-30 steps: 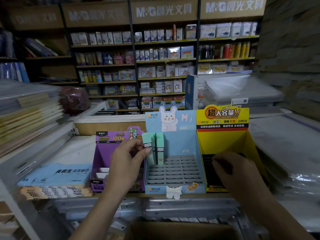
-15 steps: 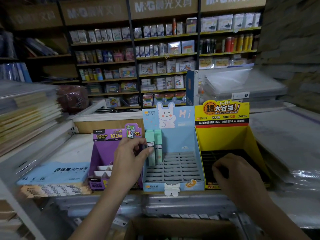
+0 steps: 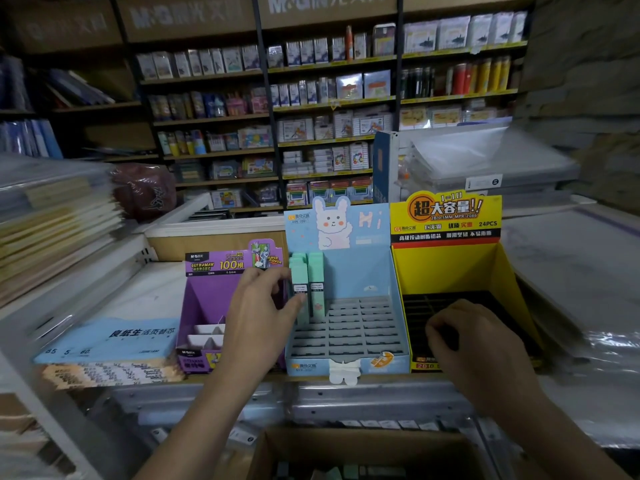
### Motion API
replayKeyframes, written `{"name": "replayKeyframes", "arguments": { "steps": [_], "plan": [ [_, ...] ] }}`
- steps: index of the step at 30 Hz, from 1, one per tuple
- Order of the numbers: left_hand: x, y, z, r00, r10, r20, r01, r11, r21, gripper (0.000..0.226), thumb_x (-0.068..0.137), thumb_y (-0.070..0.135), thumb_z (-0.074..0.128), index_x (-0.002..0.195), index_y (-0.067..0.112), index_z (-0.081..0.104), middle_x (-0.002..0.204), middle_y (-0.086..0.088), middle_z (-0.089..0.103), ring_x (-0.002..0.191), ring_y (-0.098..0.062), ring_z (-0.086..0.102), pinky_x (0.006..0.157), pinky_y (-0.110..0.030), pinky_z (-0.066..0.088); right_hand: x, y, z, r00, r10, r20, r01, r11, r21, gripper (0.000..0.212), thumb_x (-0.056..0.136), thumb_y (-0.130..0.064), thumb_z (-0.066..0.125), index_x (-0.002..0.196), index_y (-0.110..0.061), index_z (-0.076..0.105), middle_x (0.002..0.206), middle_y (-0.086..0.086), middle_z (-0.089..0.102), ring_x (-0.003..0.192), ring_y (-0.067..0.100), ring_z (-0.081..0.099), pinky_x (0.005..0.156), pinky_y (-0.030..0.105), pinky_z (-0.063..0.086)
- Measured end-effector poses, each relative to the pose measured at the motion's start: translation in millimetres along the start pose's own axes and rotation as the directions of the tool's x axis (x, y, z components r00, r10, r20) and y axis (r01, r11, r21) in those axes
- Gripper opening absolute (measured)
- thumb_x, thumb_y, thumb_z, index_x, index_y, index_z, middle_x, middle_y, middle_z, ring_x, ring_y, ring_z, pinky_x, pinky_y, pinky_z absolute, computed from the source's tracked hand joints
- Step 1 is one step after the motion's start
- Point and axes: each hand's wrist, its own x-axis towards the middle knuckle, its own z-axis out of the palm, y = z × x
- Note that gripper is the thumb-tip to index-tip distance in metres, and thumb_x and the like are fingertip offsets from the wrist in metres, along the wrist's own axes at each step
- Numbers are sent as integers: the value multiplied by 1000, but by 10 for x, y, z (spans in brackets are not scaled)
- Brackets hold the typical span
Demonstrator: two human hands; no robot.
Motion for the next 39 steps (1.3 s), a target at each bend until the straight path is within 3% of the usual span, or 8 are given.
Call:
{"name": "replayKeyframes", "arguments": {
  "steps": [11, 17, 21, 30, 35, 39],
  "plan": [
    [-66, 3, 61, 987, 150, -53, -139, 974, 176, 62, 80, 20, 83, 128, 34, 45, 103, 10, 45, 89, -22, 59, 61, -30, 40, -4, -6, -2, 1000, 19, 7, -19, 1000, 5, 4, 84, -15, 75, 83, -19, 76, 81, -9, 62, 78, 14, 58, 61, 34, 53],
    [-69, -2, 51, 979, 202, -20, -191, 951, 242, 60, 82, 22, 81, 130, 32, 47, 107, 6, 44, 85, -23, 59, 54, -30, 40, -3, -19, -5, 1000, 29, 10, -29, 1000, 3, 3, 84, -16, 75, 84, -19, 76, 82, -9, 62, 80, 15, 58, 62, 36, 53],
    [-72, -3, 54, 980, 200, -1, -192, 942, 275, 71, 73, 32, 88, 130, 33, 45, 109, 5, 46, 89, -21, 58, 55, -28, 38, -11, -31, -13, 1000, 24, 8, -24, 1000, 0, 3, 84, -16, 76, 85, -18, 76, 83, -8, 63, 81, 15, 59, 61, 36, 53],
    [-87, -13, 89, 971, 236, -49, -206, 918, 340, 78, 67, 22, 92, 132, 29, 49, 109, 3, 49, 94, -24, 58, 52, -27, 38, -16, -49, -32, 1000, 25, 13, -25, 1000, 6, 3, 84, -15, 75, 85, -17, 76, 84, -7, 64, 81, 17, 59, 63, 37, 53],
    [-111, 14, 40, 974, 224, -40, -201, 929, 310, 78, 70, 18, 91, 135, 27, 50, 111, 0, 51, 97, -24, 56, 60, -28, 39, -2, -62, -55, 999, 17, 28, -18, 1000, 19, 4, 86, -15, 73, 87, -17, 76, 84, -7, 65, 82, 16, 59, 67, 37, 53],
    [-186, 93, -100, 970, 239, -34, -228, 954, 192, 67, 77, 16, 86, 136, 20, 56, 115, -3, 55, 109, -21, 51, 80, -32, 47, -5, -99, -150, 1000, 5, -9, -3, 987, 163, 7, 85, -7, 74, 88, -13, 76, 85, -5, 68, 80, 16, 63, 69, 42, 57]
  ]
}}
